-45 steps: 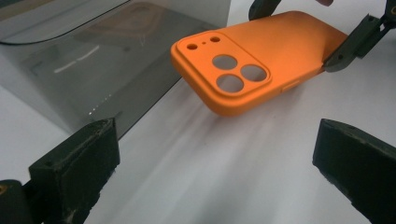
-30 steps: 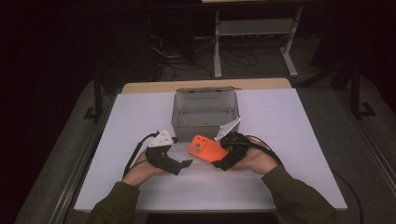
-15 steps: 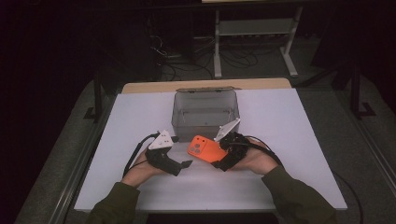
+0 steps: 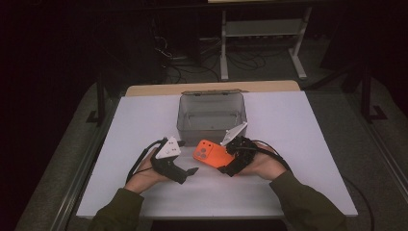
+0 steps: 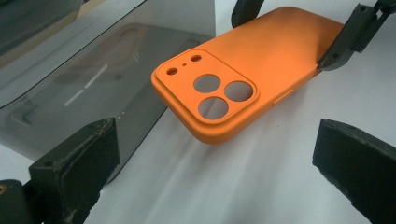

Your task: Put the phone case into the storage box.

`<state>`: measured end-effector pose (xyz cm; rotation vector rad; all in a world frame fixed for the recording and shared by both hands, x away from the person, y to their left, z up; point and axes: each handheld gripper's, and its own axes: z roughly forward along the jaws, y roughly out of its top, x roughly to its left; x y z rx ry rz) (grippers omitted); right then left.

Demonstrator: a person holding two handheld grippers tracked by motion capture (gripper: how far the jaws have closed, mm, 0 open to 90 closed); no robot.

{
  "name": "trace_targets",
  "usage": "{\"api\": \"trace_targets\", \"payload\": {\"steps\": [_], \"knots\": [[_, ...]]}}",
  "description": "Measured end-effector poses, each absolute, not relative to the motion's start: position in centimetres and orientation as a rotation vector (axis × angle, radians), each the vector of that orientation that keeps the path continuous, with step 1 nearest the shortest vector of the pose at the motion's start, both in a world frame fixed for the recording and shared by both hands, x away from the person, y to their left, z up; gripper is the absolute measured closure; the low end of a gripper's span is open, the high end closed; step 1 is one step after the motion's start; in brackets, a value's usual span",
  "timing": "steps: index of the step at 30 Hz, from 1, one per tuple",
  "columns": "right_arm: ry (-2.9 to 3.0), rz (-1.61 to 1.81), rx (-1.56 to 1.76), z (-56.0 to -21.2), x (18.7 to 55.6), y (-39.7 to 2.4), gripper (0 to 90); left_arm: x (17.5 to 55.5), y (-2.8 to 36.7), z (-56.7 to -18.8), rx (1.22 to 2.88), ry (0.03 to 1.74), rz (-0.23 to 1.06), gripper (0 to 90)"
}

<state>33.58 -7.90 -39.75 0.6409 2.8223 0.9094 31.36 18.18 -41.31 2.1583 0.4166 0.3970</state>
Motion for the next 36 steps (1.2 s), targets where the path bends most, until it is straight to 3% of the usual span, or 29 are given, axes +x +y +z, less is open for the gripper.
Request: {"api": "trace_targets", "payload": {"steps": [36], "knots": [[2.827, 0.897, 0.631, -39.84, 33.57, -7.78, 15.7, 30.6, 17.24, -41.04, 2.262, 0.253, 0.575, 0.0]]}}
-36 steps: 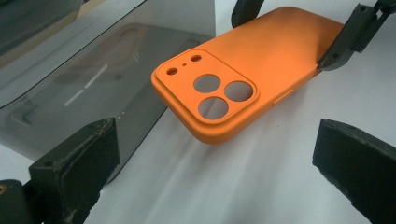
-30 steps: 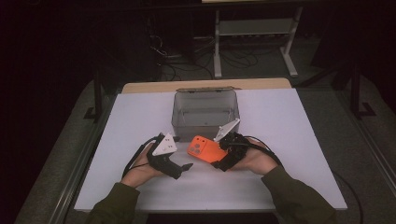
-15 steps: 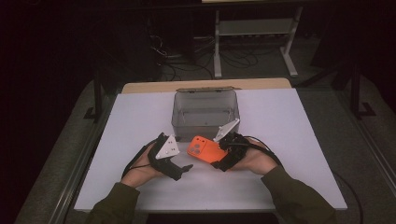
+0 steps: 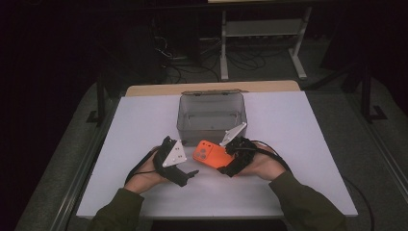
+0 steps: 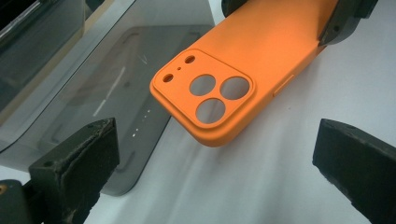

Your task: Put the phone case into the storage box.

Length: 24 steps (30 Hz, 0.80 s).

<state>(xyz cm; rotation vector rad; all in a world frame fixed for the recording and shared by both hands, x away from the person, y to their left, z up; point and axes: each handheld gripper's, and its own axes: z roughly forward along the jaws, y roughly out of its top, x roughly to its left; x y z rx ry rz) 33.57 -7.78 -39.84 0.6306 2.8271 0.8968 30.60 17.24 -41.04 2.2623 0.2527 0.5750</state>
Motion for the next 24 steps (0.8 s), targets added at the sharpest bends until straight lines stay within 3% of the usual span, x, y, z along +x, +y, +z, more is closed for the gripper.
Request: {"api": "trace_targets", "payload": {"steps": [24], "knots": [[2.83, 0.896, 0.632, -39.87, 33.6, -7.82, 15.7, 30.07, 16.63, -41.22, 2.318, 0.158, 0.695, 0.0]]}}
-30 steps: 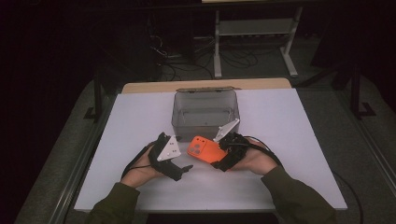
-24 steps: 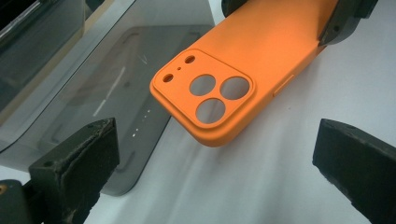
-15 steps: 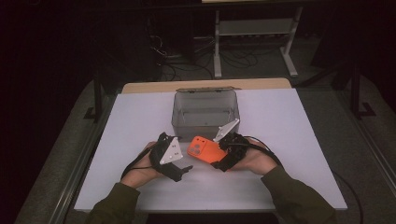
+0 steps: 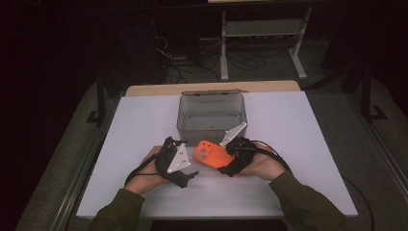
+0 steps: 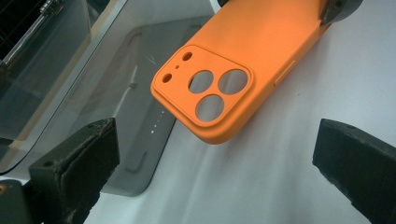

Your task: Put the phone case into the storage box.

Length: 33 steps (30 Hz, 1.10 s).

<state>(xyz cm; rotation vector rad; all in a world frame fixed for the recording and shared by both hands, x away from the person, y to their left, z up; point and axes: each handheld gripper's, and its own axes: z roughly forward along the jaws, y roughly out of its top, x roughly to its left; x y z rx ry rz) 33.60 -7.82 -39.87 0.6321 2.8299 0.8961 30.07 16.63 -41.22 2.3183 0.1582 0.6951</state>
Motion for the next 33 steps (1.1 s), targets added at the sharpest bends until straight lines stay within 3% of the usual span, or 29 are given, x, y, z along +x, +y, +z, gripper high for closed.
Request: {"api": "trace_targets", "payload": {"steps": [33], "knots": [[2.831, 0.896, 0.641, -39.94, 33.54, -7.68, 15.7, 29.24, 16.0, -41.46, 2.347, -0.022, 0.903, 0.0]]}}
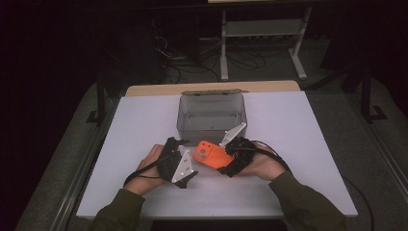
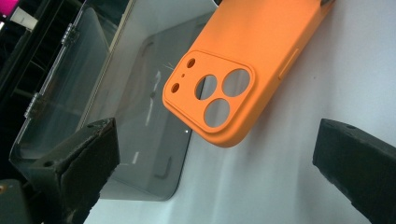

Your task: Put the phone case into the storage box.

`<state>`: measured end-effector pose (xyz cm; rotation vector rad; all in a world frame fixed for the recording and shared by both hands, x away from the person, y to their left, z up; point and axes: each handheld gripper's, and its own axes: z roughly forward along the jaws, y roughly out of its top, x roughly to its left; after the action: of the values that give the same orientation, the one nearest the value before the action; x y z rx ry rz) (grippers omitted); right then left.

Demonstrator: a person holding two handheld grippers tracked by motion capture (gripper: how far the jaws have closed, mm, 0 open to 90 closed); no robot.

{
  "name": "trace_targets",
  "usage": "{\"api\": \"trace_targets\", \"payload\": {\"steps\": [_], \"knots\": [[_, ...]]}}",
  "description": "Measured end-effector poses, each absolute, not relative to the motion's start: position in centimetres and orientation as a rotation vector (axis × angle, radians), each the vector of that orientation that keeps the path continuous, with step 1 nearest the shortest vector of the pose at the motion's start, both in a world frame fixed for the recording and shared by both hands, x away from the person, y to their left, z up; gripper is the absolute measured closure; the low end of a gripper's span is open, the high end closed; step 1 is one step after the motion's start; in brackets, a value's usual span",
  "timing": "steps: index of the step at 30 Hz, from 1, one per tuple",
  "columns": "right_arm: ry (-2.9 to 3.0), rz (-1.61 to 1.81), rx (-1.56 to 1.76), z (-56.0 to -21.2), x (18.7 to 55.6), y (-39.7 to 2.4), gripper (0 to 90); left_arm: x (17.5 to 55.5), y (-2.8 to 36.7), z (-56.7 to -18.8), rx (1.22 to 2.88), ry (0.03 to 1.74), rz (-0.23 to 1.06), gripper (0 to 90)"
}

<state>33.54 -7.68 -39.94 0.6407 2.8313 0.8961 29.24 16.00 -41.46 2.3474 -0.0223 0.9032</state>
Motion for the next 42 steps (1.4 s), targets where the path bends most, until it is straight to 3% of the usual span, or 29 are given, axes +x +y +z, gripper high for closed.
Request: {"api": "trace_targets", "payload": {"steps": [42], "knots": [[2.833, 0.889, 0.636, -39.93, 33.58, -7.75, 15.7, 28.43, 15.3, -41.83, 2.37, -0.221, 1.152, 0.0]]}}
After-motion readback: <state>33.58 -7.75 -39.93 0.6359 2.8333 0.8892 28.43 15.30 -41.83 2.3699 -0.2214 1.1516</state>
